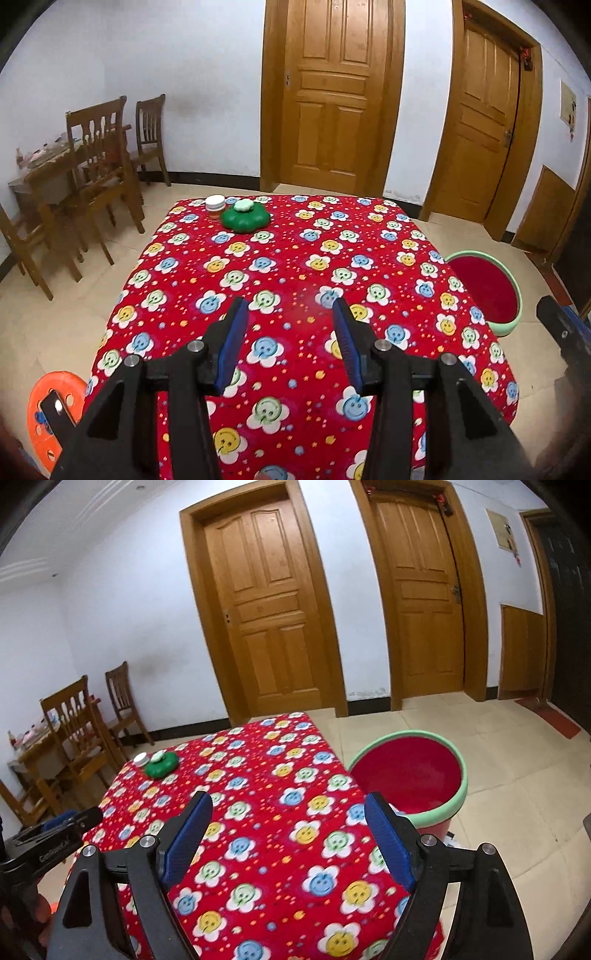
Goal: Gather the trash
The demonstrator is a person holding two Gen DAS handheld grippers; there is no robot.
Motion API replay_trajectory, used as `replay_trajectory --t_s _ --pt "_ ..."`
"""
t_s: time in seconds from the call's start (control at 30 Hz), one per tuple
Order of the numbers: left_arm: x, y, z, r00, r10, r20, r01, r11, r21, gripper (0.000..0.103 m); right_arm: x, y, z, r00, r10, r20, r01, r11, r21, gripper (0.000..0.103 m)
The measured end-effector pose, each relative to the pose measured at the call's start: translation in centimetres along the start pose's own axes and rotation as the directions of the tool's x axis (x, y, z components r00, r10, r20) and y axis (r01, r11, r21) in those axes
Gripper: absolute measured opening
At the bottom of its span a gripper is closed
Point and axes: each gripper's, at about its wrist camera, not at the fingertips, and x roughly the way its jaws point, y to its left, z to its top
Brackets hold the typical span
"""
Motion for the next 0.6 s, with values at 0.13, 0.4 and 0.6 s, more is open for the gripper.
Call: replay_trajectory --t_s 0.13,0.4,0.6 --pt "-0.2 0.1 -1.6 1.0 0.011 -0.018 -0.011 1.0 0.01 0.047 -0.2 1.2 -1.3 1.0 0.003 0.008 -0.003 1.0 -0.027 0.085" --pt "-0.6 1.0 -2.8 1.0 0.008 0.005 -0.008 0.999 -0.032 0.047 -0.2 1.3 -2.4 1.0 -0.022 0.001 0.022 0.999 -0.023 0.085" --pt "-1.0 1.1 -3.0 0.999 0.042 0.034 -0.041 0.999 -0.033 0.047 -0.3 0.6 -2.9 1.0 -0.025 0.002 0.025 1.0 0.009 0.085"
